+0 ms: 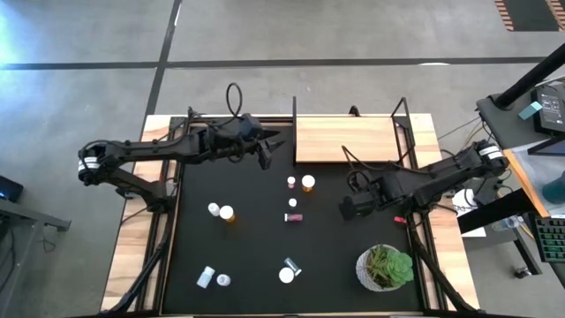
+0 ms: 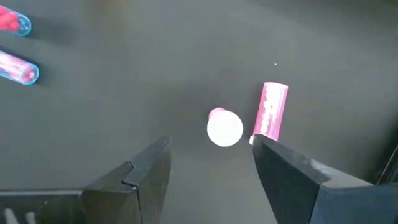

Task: Pick and place medicine bottles onto shelf by color
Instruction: Put the middle pink pill bottle on the shelf

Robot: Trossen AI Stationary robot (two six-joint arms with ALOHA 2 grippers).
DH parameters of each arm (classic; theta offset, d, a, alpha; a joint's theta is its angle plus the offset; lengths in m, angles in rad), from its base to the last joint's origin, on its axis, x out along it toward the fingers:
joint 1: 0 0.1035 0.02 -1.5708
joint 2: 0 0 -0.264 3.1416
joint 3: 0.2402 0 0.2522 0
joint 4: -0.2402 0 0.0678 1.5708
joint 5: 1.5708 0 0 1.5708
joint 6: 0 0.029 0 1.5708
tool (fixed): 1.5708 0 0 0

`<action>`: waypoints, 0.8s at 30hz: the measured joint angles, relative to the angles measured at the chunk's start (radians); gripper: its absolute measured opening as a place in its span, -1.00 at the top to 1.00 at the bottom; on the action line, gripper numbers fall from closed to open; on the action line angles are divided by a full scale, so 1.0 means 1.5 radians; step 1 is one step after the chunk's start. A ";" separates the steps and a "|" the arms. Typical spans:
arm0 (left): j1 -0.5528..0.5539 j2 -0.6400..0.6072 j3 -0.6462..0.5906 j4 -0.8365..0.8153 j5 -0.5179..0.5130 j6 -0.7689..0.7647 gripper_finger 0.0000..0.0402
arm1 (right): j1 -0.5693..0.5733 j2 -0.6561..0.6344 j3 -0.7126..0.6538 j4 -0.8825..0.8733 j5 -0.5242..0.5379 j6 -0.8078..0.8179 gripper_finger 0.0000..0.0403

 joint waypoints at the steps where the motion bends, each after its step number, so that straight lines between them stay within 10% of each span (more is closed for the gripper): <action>1: 0.000 -0.003 -0.003 -0.002 0.000 0.000 0.18 | 0.000 0.006 0.000 -0.001 0.000 0.000 -0.07; 24: 0.000 -0.011 -0.016 0.000 -0.001 -0.001 0.18 | -0.093 0.076 -0.049 0.047 -0.068 -0.146 -0.07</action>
